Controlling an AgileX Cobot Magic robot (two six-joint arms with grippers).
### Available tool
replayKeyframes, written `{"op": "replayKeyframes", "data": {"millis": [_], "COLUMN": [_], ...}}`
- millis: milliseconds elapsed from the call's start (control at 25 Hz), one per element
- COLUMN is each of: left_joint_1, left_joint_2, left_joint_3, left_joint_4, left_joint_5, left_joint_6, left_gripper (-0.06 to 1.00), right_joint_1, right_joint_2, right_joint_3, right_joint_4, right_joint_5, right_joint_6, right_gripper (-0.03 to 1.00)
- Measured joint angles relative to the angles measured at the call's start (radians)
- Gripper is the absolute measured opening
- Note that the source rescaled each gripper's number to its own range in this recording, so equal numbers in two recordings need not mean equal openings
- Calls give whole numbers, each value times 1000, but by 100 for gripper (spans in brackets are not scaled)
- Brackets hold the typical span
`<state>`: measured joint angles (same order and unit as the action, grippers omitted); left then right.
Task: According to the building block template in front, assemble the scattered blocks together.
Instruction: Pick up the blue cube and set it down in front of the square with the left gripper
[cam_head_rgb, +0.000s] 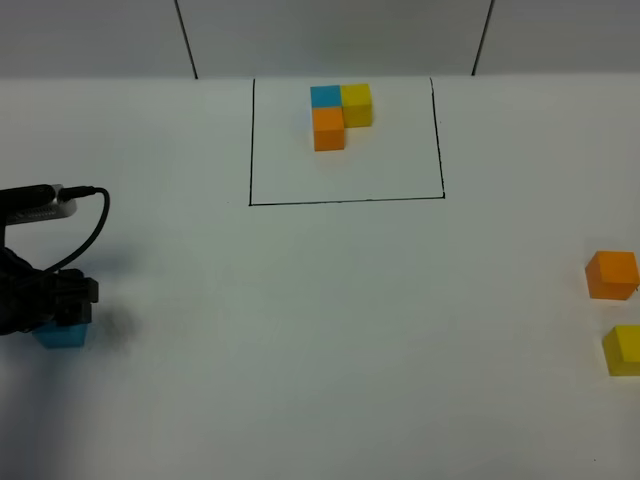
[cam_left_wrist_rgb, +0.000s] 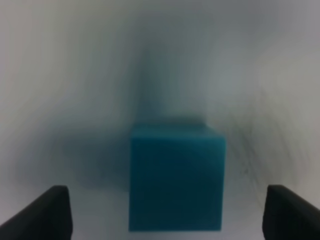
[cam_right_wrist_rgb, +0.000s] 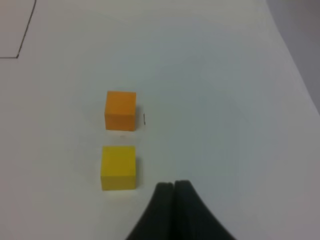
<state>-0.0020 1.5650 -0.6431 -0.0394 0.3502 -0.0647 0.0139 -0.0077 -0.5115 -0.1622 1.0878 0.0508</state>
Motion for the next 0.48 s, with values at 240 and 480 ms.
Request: {"op": "replayKeyframes", "data": {"millis": [240, 480], "left_joint_1": [0, 0], "left_joint_2": [64, 97], "left_joint_3": [0, 0], "left_joint_4": [-12, -32], "left_joint_5": [-63, -81], "left_joint_6": [4, 21], "left_gripper": [90, 89], "right_joint_1": [0, 0], "right_joint_2": [0, 0], "right_joint_3": [0, 0], "right_joint_4": [0, 0], "right_joint_5": [0, 0], "right_joint_6": [0, 0], "right_gripper": [0, 0]}}
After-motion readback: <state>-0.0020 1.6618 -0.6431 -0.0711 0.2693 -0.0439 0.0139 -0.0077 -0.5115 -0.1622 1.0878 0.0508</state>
